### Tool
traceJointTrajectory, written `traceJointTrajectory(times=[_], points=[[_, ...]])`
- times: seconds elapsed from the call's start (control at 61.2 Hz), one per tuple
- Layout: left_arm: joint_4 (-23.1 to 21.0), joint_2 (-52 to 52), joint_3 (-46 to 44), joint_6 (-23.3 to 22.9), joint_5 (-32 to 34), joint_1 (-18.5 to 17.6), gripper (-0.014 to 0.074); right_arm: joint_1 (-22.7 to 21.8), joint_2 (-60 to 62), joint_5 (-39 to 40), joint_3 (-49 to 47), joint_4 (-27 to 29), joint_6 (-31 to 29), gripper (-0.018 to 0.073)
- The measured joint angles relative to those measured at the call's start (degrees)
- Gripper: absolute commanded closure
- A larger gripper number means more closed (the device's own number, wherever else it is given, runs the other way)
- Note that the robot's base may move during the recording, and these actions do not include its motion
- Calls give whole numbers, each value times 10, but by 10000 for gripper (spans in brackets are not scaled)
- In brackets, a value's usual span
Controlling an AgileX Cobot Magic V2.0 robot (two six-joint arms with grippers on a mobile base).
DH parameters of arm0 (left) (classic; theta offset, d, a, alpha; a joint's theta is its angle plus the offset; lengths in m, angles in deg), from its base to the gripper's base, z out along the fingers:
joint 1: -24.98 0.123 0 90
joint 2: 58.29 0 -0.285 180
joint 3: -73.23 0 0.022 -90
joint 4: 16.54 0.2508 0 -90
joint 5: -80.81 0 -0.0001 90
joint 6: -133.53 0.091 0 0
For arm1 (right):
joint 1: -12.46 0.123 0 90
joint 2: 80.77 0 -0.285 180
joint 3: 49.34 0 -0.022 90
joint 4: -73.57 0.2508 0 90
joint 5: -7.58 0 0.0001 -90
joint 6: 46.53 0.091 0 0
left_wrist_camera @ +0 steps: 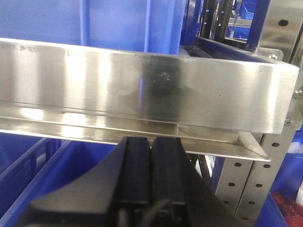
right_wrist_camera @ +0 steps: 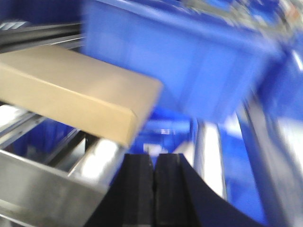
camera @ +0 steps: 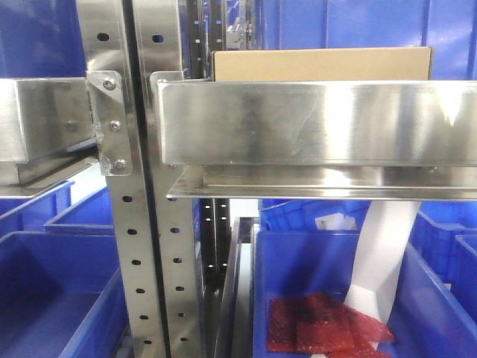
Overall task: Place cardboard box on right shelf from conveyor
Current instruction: 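Withdraw the right gripper from the box on the shelf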
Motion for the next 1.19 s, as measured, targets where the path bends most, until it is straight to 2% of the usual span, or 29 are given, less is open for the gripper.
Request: traceJointTrajectory(times=[0.196, 0.506, 0.98, 1.078, 1.193], points=[[0, 0, 0, 0, 0, 0, 715, -49, 114, -5, 82, 42, 18, 504], [0, 0, 0, 0, 0, 0, 715, -54, 303, -8, 168, 59, 21, 504], [0, 0, 0, 0, 0, 0, 715, -54, 310, 3, 177, 60, 21, 504], [0, 0, 0, 0, 0, 0, 715, -54, 310, 34, 203, 60, 21, 504], [0, 0, 0, 0, 0, 0, 715, -54, 310, 105, 268, 60, 22, 504]])
